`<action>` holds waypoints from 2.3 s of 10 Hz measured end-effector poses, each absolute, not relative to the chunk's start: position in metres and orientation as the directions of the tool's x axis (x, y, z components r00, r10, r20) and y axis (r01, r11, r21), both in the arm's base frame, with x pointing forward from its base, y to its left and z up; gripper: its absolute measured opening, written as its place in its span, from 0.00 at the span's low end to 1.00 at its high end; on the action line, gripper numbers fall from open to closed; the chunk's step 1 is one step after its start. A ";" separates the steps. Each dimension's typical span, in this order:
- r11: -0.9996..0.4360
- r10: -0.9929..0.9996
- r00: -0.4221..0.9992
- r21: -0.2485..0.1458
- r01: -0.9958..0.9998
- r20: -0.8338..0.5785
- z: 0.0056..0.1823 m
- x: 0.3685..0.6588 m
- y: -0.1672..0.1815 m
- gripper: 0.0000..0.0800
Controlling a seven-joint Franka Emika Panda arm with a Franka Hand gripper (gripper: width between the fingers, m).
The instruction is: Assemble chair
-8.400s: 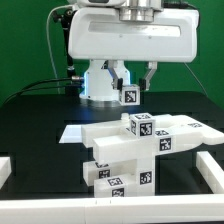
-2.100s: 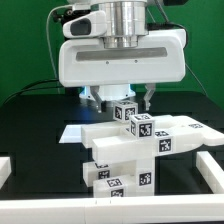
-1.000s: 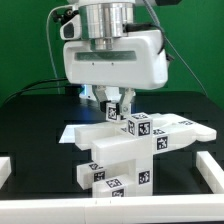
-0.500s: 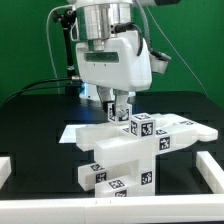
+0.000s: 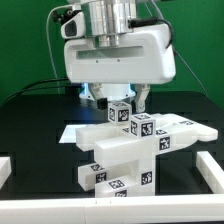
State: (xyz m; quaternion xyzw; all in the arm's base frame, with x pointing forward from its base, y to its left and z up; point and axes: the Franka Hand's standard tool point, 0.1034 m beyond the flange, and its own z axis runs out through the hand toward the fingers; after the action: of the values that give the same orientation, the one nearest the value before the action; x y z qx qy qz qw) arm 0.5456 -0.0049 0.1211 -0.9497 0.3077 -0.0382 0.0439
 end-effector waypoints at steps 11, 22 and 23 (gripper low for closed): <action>-1.000 -0.029 0.996 -0.004 -0.028 0.088 0.115 0.542 0.000 0.47; -0.702 -0.712 0.700 -0.077 -0.708 0.051 0.114 0.542 -0.001 0.36; -0.630 -0.776 0.629 -0.084 -0.772 0.042 0.114 0.542 -0.001 0.36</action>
Offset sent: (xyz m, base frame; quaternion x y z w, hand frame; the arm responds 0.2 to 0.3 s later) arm 0.0000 0.0000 0.0000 0.0000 0.0000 -0.1938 0.9810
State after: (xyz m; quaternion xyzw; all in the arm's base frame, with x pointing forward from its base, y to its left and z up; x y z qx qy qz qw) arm 0.5423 -0.0010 0.1138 -0.9021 0.4289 -0.0371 0.0291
